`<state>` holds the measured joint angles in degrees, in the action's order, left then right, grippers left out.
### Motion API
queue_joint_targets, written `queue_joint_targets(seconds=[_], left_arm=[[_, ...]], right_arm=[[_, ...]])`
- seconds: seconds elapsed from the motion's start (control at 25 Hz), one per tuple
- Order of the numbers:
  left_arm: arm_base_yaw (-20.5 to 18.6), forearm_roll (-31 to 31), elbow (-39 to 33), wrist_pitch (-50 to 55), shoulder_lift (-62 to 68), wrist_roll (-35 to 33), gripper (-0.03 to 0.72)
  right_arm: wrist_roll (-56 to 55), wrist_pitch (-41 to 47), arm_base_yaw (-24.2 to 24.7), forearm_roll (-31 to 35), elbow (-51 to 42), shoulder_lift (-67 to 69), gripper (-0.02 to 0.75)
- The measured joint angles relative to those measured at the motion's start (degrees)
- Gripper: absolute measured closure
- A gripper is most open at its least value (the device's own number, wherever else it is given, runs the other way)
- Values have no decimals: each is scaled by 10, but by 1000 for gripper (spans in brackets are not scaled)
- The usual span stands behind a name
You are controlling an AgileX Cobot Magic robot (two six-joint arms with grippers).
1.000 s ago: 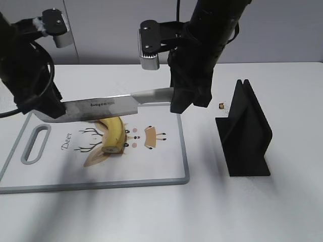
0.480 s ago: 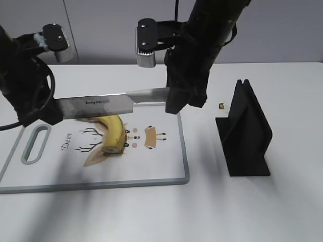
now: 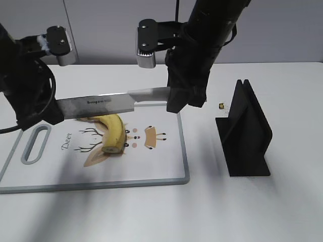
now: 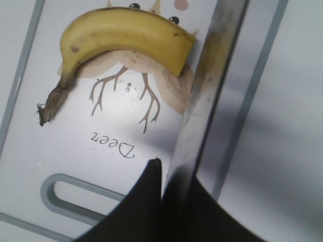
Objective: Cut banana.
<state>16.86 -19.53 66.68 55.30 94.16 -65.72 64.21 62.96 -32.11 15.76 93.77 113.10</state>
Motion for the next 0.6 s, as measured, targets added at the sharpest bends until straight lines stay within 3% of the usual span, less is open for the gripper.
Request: queue_joint_targets(seconds=[0.28, 0.6], left_arm=[[32, 32, -1, -43, 30, 2, 670], [36, 37, -1, -87, 81, 0, 669]], right_arm=[[-41, -3, 1, -35, -10, 19, 572], [-47, -95, 7, -39, -79, 28, 571]])
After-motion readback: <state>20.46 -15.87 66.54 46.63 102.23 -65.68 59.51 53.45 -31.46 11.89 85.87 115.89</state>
